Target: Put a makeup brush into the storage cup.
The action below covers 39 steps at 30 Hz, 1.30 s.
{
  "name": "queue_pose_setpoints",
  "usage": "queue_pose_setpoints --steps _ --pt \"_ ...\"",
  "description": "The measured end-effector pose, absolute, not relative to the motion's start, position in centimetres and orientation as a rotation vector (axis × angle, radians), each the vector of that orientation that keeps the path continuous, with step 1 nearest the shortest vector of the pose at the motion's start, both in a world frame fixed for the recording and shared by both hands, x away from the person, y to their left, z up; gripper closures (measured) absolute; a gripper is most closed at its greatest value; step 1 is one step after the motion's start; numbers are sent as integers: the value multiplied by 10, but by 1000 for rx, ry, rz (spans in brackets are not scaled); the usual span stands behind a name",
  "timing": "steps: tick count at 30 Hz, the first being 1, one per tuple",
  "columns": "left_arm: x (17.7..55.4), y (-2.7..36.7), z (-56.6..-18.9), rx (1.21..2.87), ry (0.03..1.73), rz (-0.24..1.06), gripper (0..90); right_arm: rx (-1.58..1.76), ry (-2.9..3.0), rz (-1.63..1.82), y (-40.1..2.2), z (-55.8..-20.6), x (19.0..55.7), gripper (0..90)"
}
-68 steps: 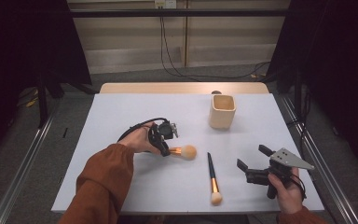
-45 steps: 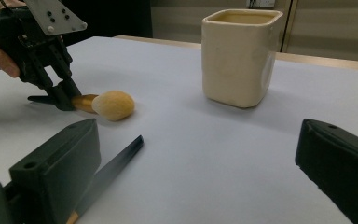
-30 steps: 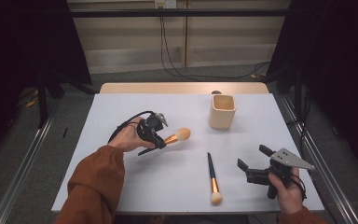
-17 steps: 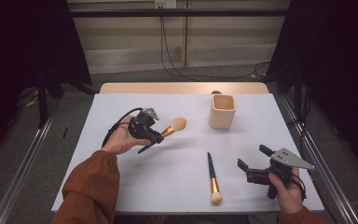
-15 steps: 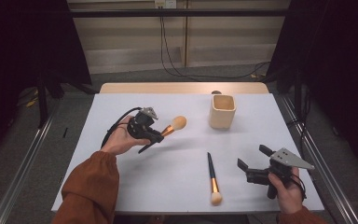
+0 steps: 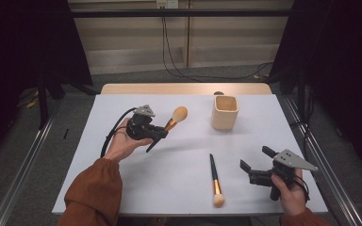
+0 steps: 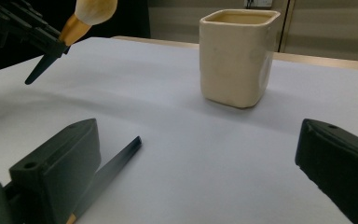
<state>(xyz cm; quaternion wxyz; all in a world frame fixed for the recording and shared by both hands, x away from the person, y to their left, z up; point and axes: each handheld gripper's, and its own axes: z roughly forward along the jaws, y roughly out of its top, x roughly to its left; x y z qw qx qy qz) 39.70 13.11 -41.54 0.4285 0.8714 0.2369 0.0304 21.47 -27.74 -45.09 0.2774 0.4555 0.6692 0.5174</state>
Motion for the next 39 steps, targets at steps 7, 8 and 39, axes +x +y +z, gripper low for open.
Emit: queue_pose_setpoints --steps 7,8,39 --pt "392 137 -419 2108 607 104 747 1223 1796 1394 -277 -450 214 0" --pt "391 137 -420 2105 598 111 747 1221 1796 1395 -277 -450 214 0" --pt "357 168 -419 1783 645 204 746 1208 1805 1472 -270 -448 217 0"
